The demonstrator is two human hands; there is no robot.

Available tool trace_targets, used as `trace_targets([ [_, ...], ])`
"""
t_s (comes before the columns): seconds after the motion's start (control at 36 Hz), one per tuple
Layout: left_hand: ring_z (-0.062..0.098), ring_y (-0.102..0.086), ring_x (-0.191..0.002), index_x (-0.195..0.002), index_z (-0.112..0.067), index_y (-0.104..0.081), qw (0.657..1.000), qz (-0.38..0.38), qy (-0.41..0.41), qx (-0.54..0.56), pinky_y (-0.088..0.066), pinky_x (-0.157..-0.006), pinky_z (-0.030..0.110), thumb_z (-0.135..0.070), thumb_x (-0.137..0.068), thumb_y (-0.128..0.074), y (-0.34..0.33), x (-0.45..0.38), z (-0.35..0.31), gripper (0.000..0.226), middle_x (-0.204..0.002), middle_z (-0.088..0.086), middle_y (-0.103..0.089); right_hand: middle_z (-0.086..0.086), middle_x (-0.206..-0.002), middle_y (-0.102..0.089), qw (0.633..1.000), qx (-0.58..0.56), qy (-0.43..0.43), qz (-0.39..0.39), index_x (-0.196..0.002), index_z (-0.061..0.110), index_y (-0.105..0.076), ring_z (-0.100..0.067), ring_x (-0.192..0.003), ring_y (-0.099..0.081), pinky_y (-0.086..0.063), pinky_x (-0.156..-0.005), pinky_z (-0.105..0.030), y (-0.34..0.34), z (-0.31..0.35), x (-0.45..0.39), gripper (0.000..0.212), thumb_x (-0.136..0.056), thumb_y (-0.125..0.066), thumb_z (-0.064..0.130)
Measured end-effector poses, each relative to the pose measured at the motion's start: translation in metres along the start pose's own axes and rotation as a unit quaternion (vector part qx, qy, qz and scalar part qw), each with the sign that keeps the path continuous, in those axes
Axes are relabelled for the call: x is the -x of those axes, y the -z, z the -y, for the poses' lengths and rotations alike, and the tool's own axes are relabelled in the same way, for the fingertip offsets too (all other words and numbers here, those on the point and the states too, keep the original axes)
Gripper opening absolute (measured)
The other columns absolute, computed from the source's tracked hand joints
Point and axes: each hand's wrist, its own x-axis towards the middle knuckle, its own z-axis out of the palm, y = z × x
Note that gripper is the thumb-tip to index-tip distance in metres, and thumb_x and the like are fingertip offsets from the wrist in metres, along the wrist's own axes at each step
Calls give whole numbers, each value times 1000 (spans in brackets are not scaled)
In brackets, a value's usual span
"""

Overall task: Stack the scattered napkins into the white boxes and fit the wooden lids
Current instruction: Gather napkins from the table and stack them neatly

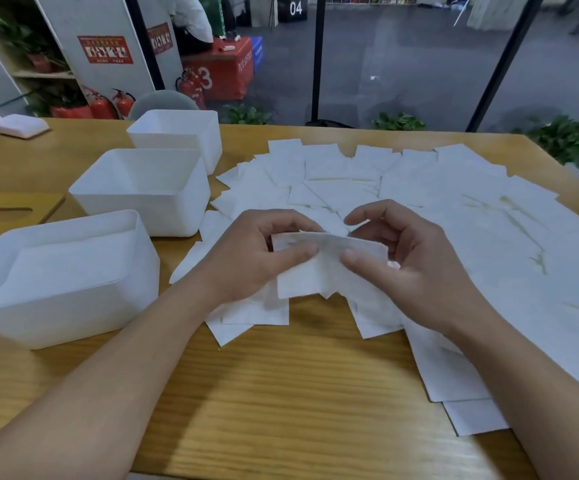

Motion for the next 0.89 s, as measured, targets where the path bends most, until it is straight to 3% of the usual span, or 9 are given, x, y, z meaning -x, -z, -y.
trace_targets([
  [0.08, 43, -51, -65, -123, -28, -74, 996, 70, 57, 27, -42, -63, 41, -21, -98, -81, 7, 4, -7, 27, -71, 15, -59, 4, -89, -73, 996, 92, -17, -12, -113, 33, -72, -17, -80, -69, -53, -66, -29, -1, -2, 0, 16, -98, -79, 30],
  [0.11, 41, -42, -61, -124, -28, -71, 991, 102, 78, 25, -36, -61, 39, -21, -98, -82, 10, 5, -8, 29, -66, 16, -51, 5, -87, -72, 993, 112, -27, 0, -109, 35, -74, -15, -76, -66, -50, -62, -26, 1, -3, -1, 12, -99, -78, 30],
  [0.25, 27, -70, -65, -118, -30, -65, 970, 207, 126, -30, -54, -74, 38, -25, -94, -86, 12, 8, -14, 32, -71, 11, -73, 9, -82, -73, 961, 187, -127, 162, -93, 38, -76, -8, -71, -64, -51, -67, -34, 11, -10, -2, 6, -94, -81, 35],
  [0.33, 16, -64, -66, -109, -35, -72, 974, 169, 103, -112, -54, -74, 36, -40, -90, -89, 11, 7, -7, 25, -74, 1, -74, 12, -86, -74, 952, 217, -119, 183, -90, 37, -74, -11, -79, -69, -57, -72, -40, 9, -12, 3, 9, -90, -82, 39],
  [0.44, 8, -61, -76, -106, -42, -79, 982, 78, 52, -161, -49, -73, 26, -36, -93, -85, 16, 4, 6, 16, -88, -9, -71, 20, -91, -69, 948, 266, -63, 164, -88, 37, -70, -5, -87, -64, -46, -66, -20, 6, -11, 4, 15, -85, -85, 41],
  [0.53, 10, -62, -103, -116, -47, -77, 975, 84, 23, -203, -45, -82, 20, -35, -93, -86, 12, 4, 10, 28, -109, -19, -70, 15, -90, -66, 951, 258, -51, 160, -87, 35, -70, -10, -85, -60, -46, -65, -22, 5, -14, 3, 17, -85, -86, 41],
  [0.61, 8, -59, -119, -113, -42, -80, 972, 99, -4, -212, -49, -98, 29, -33, -92, -86, 0, 3, 13, 24, -114, -22, -70, 12, -88, -67, 950, 258, -55, 169, -83, 34, -70, -11, -83, -61, -50, -67, -29, 5, -17, 3, 15, -86, -84, 38],
  [0.72, 13, -59, -116, -99, -35, -81, 968, 85, -48, -231, -50, -98, 37, -30, -97, -81, -10, 2, 22, 5, -107, -21, -71, 11, -83, -70, 952, 233, -81, 180, -83, 35, -72, -10, -78, -64, -52, -66, -28, 3, -18, 4, 13, -91, -82, 35],
  [0.89, 10, -52, -120, -101, -35, -71, 954, 100, -61, -276, -46, -99, 32, -33, -108, -65, -15, 1, 19, 9, -107, -20, -65, 10, -79, -69, 952, 238, -77, 176, -85, 36, -72, -9, -73, -63, -50, -62, -24, 2, -17, 4, 13, -94, -80, 33],
])
